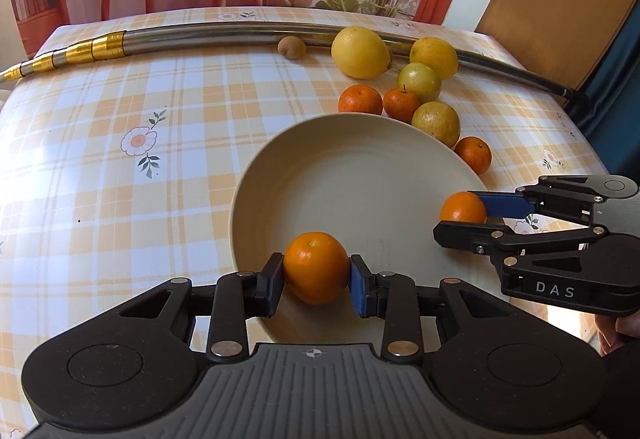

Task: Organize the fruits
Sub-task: 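Lower both oranges into the white plate and open both tools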

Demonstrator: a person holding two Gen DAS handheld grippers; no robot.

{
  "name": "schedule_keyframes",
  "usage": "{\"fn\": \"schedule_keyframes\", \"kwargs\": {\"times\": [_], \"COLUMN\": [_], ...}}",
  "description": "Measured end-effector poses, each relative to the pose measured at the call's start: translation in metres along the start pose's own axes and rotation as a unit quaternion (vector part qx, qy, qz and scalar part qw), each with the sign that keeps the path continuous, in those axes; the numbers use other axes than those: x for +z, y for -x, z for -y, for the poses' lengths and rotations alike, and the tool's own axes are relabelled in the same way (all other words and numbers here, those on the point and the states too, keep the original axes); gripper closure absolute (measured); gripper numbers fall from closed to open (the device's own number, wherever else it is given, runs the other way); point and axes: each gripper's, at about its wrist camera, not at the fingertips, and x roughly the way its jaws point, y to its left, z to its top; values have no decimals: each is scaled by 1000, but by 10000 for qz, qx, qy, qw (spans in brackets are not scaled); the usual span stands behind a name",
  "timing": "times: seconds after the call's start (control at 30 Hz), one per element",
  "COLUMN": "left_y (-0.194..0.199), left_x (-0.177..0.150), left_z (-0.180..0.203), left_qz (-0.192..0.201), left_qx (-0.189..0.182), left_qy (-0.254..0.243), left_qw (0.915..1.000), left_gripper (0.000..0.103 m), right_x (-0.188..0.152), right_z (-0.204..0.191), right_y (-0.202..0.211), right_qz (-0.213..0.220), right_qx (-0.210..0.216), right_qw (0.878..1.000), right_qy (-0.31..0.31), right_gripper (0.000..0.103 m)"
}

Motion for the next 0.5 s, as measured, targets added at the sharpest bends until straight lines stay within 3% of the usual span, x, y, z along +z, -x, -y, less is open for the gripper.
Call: {"fn": "schedule_keyframes", "kwargs": {"times": [0.33,0.5], "left_y": [0,2], "left_x": [1,3], "left_z": [1,0], "left_qz": [9,98], "left_qx": [19,43], "left_qy": [7,32], "left_qw": [10000,9999], "left_gripper": [67,59], "right_x": [0,1], "right_z": [6,10], "right_y": [-2,2], "right_qz": [-32,100], "right_qx": [1,17], "right_qw": [10000,9999], "right_qy": [-35,-55], "right_gripper": [65,56]}}
